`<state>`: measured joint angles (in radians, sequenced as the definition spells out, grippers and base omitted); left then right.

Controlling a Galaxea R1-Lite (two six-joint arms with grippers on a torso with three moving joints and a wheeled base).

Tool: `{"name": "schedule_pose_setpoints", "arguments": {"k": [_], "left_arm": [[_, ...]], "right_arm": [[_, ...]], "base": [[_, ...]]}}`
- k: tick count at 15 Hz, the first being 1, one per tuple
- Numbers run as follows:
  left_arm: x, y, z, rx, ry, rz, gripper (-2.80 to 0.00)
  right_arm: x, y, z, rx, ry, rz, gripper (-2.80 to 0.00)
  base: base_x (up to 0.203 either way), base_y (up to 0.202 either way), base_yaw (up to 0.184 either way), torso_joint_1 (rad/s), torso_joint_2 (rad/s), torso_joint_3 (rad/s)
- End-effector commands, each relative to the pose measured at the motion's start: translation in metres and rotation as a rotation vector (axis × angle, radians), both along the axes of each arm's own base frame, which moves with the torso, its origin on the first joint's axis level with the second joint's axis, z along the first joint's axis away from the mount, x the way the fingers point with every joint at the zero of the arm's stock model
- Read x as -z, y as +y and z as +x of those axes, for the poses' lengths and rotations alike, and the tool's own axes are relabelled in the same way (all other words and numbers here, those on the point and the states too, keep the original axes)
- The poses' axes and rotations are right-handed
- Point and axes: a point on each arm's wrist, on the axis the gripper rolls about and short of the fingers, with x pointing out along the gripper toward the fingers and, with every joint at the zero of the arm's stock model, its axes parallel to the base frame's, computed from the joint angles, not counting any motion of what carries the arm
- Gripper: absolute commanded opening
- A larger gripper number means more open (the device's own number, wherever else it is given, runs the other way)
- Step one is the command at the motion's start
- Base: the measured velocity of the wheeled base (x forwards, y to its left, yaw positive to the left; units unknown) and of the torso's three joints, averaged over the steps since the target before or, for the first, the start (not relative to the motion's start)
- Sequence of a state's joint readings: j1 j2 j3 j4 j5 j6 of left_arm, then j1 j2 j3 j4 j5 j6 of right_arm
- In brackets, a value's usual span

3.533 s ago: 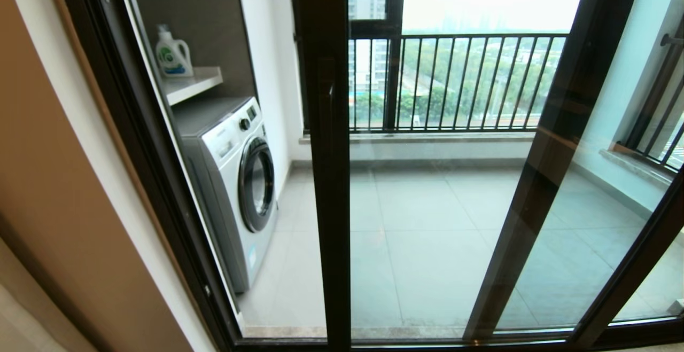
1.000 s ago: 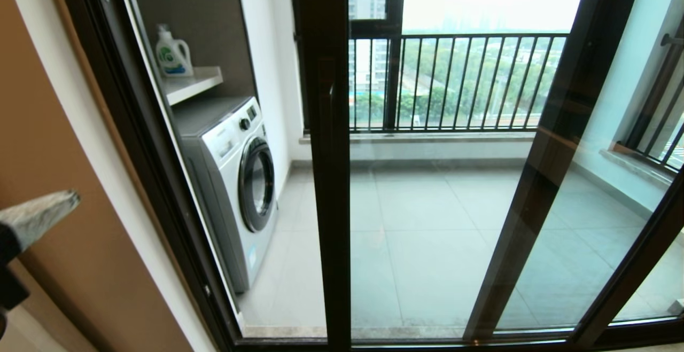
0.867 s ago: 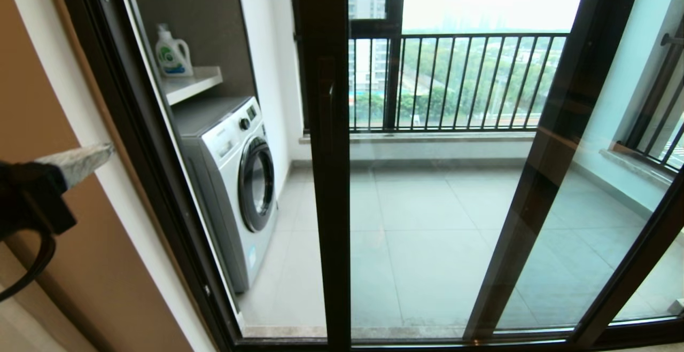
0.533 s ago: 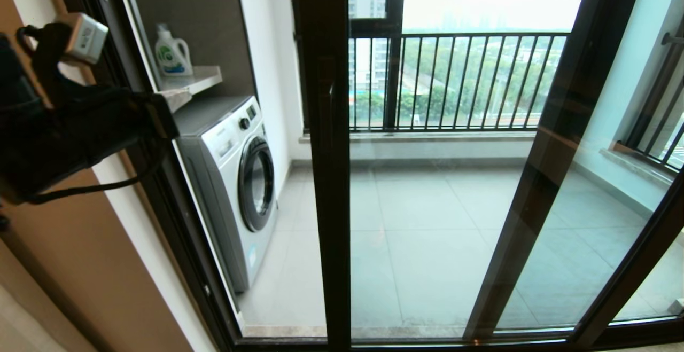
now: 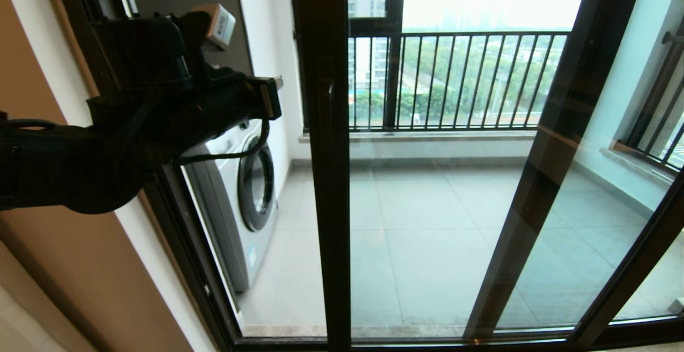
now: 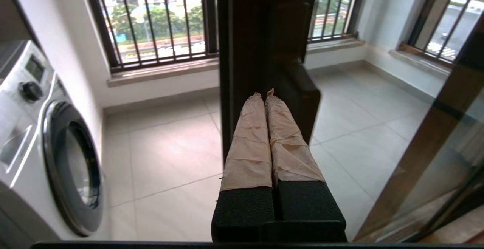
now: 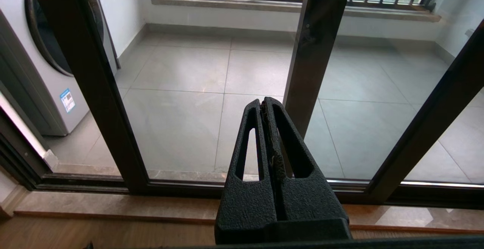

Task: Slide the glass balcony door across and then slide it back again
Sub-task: Close the slid door

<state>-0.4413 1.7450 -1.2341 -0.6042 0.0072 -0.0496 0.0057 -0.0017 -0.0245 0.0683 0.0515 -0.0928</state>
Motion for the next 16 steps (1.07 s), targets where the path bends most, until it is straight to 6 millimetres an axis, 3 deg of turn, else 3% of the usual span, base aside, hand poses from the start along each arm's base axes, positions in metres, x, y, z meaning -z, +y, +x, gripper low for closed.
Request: {"name": "schedule_pose_setpoints", "arguments": {"k": [1, 7, 10, 16], "left_arm": [[0.003, -0.026, 0.001, 0.053, -0.003, -0.001, -2.80], [0.009, -0.070, 0.021, 0.088, -0.019, -0.015, -2.80], [0.022, -0.093, 0.025, 0.091, 0.003, -0.004, -2.80], [0.040, -0.111, 0.043, -0.023, -0.004, 0.034, -2.80]], "right_arm": [[0.000, 0.000, 0.000, -0.001, 0.004, -0.001, -2.80], [0.000, 0.000, 0.000, -0.001, 0.002, -0.001, -2.80], [0.000, 0.000, 0.000, -0.001, 0.002, -0.001, -2.80], [0.000, 0.000, 0.000, -0.001, 0.002, -0.001, -2.80]], "base": [[0.000, 0.000, 0.000, 0.000, 0.00, 0.000], [0.000, 0.000, 0.000, 0.000, 0.00, 0.000], [0.000, 0.000, 0.000, 0.000, 0.00, 0.000], [0.000, 0.000, 0.000, 0.000, 0.00, 0.000]]}}
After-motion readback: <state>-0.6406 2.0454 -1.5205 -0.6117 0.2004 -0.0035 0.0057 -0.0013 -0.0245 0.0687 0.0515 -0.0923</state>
